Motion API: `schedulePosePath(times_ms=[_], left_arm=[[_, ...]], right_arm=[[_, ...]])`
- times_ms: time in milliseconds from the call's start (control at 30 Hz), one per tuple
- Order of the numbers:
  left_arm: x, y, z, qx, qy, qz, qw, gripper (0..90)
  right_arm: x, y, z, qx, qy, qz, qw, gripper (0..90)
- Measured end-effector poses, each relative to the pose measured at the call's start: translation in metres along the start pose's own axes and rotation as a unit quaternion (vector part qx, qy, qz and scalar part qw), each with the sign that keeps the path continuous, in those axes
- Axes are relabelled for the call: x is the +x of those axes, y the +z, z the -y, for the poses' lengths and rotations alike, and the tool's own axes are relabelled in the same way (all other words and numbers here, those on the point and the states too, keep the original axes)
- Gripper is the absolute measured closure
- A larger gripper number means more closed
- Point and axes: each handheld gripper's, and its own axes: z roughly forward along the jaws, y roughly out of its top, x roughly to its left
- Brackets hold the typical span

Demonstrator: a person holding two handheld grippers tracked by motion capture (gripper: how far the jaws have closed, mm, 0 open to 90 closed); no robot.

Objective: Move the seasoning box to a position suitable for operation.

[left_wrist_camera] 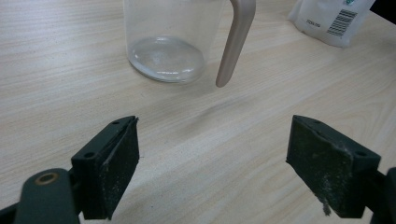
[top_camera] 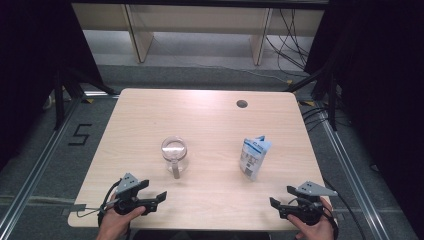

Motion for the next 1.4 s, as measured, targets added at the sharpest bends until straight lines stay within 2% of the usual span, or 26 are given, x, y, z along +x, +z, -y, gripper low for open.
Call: schedulePosePath(times_ms=[167, 267, 400, 533, 600, 667, 800, 833, 900, 933, 967, 1033, 1067, 1100, 1133, 1233, 1300, 1333, 1400], left_arm=[[-0.001, -0.001, 0.000, -0.002, 0.000, -0.003, 1.0000, 17.7], [-0.001, -0.001, 0.000, -0.003, 0.002, 0.000, 1.0000, 19.4], [-0.002, -0.002, -0.001, -0.006, 0.007, 0.008, 0.9999, 24.4], [-0.006, -0.004, -0.001, -0.014, 0.010, 0.015, 0.9997, 35.7], [-0.008, -0.004, -0.002, -0.016, 0.020, 0.023, 0.9994, 44.7], [-0.012, -0.005, -0.002, -0.026, 0.018, 0.034, 0.9989, 53.8], [-0.020, -0.003, -0.005, -0.034, 0.042, 0.051, 0.9973, 70.4], [-0.023, -0.002, -0.005, -0.037, 0.041, 0.052, 0.9971, 74.1], [-0.025, -0.002, -0.007, -0.038, 0.045, 0.052, 0.9970, 79.8], [-0.029, 0.000, -0.009, -0.038, 0.056, 0.050, 0.9965, 83.2], [-0.030, 0.002, -0.010, -0.037, 0.056, 0.057, 0.9961, 85.3], [-0.033, 0.004, -0.011, -0.040, 0.056, 0.057, 0.9960, 88.2], [-0.036, 0.009, -0.013, -0.040, 0.068, 0.059, 0.9951, 88.9], [-0.036, 0.009, -0.013, -0.040, 0.068, 0.059, 0.9951, 89.1], [-0.039, 0.013, -0.015, -0.039, 0.066, 0.062, 0.9951, 89.1], [-0.045, 0.022, -0.019, -0.033, 0.075, 0.065, 0.9945, 89.3], [-0.049, 0.030, -0.023, -0.034, 0.078, 0.059, 0.9946, 89.2], [-0.049, 0.033, -0.025, -0.034, 0.087, 0.058, 0.9939, 89.2], [-0.051, 0.035, -0.026, -0.034, 0.084, 0.054, 0.9944, 89.2]], right_arm=[[0.000, 0.000, 0.000, 0.000, 0.000, 0.000, 1.0000, 20.4], [-0.001, 0.001, 0.000, 0.000, -0.008, 0.005, 1.0000, 20.3], [-0.001, 0.001, 0.000, -0.001, -0.005, 0.006, 1.0000, 20.3], [-0.001, 0.000, 0.000, 0.001, 0.000, 0.001, 1.0000, 20.3], [-0.001, 0.000, 0.000, 0.000, -0.003, 0.003, 1.0000, 20.3], [-0.001, 0.000, 0.000, 0.001, -0.001, 0.002, 1.0000, 20.3], [-0.001, 0.001, 0.000, 0.000, -0.003, 0.002, 1.0000, 20.4], [0.002, 0.001, 0.001, 0.005, 0.014, 0.006, 0.9999, 20.5], [0.001, 0.000, 0.000, 0.003, 0.011, 0.003, 0.9999, 20.5], [0.001, 0.001, 0.000, 0.003, 0.011, 0.006, 0.9999, 20.6], [0.002, 0.001, 0.000, 0.003, 0.014, 0.007, 0.9999, 20.6], [0.001, 0.000, 0.000, 0.002, 0.011, 0.002, 0.9999, 20.6], [0.001, 0.002, 0.000, 0.007, 0.017, 0.006, 0.9998, 20.6], [0.001, 0.002, 0.000, 0.007, 0.017, 0.006, 0.9998, 20.6], [-0.002, 0.002, 0.000, 0.000, 0.000, 0.001, 1.0000, 20.6], [-0.001, 0.002, 0.000, 0.000, -0.001, -0.001, 1.0000, 20.6], [0.000, 0.002, 0.000, 0.006, 0.008, -0.001, 1.0000, 20.6], [-0.001, 0.002, 0.000, 0.005, 0.006, -0.002, 1.0000, 20.7], [-0.001, 0.001, -0.001, 0.009, 0.006, -0.003, 0.9999, 20.7]])
